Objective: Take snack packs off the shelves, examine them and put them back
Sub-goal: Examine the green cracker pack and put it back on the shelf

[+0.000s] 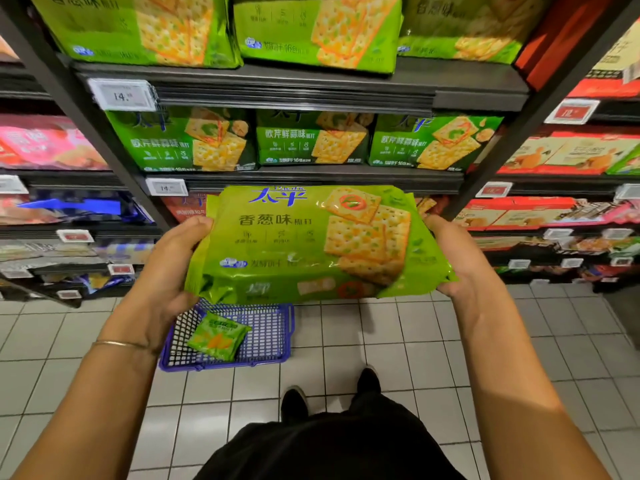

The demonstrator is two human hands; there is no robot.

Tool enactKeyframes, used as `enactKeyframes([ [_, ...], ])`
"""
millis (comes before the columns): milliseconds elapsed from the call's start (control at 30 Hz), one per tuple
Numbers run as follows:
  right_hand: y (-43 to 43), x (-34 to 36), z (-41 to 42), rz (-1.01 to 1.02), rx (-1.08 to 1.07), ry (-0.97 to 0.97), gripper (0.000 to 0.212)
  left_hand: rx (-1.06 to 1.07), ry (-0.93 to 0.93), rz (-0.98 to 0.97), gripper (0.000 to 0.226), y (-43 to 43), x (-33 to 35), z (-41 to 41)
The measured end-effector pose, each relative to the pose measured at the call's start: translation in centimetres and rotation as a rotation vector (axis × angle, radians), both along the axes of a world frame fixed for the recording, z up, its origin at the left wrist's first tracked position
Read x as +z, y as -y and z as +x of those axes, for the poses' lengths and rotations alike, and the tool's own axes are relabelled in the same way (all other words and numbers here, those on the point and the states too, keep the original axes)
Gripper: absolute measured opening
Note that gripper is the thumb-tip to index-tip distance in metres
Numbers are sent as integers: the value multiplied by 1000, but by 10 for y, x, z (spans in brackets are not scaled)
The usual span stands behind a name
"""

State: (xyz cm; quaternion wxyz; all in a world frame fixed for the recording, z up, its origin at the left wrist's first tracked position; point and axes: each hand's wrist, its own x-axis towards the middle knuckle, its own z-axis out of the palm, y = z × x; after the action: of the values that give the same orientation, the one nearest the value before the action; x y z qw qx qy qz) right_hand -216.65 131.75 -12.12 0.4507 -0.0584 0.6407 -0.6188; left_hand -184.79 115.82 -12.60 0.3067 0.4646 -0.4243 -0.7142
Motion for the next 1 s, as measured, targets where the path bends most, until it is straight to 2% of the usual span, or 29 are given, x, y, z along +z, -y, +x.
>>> enactKeyframes([
  [100, -4, -7, 6, 24, 29, 144, 26, 6, -76, 38, 24, -5, 21, -4],
  [200, -10, -22, 11, 46, 86, 218, 29, -39, -47, 38, 42, -8, 37, -7],
  [400, -17, -60, 20, 158, 176, 262, 19, -80, 71, -47, 30, -9, 55, -16],
  [433, -16, -66, 23, 177, 230, 262, 22, -81, 88, -67, 29, -10, 58, -19],
  [533, -19, -81, 33, 209, 270, 273, 47, -99, 117, -138, 29, -11, 65, -31],
  [600, -18, -88, 43, 160, 293, 283, 32, -142, 137, -202, 41, -14, 69, -38],
  [633, -18, -89, 47, 124, 308, 318, 24, -160, 155, -240, 40, -15, 69, -41],
  [733, -21, -95, 46, 36, 353, 357, 26, -192, 179, -330, 24, -19, 71, -47],
  [800, -23, -98, 43, 8, 297, 393, 29, -244, 175, -401, 25, -22, 69, -47],
  [933, -17, -107, 39, 47, 23, 305, 31, -283, 175, -619, 32, -33, 56, -49],
  [1000, -15, -109, 37, -52, -91, 362, 38, -243, 228, -759, 31, -34, 47, -48],
])
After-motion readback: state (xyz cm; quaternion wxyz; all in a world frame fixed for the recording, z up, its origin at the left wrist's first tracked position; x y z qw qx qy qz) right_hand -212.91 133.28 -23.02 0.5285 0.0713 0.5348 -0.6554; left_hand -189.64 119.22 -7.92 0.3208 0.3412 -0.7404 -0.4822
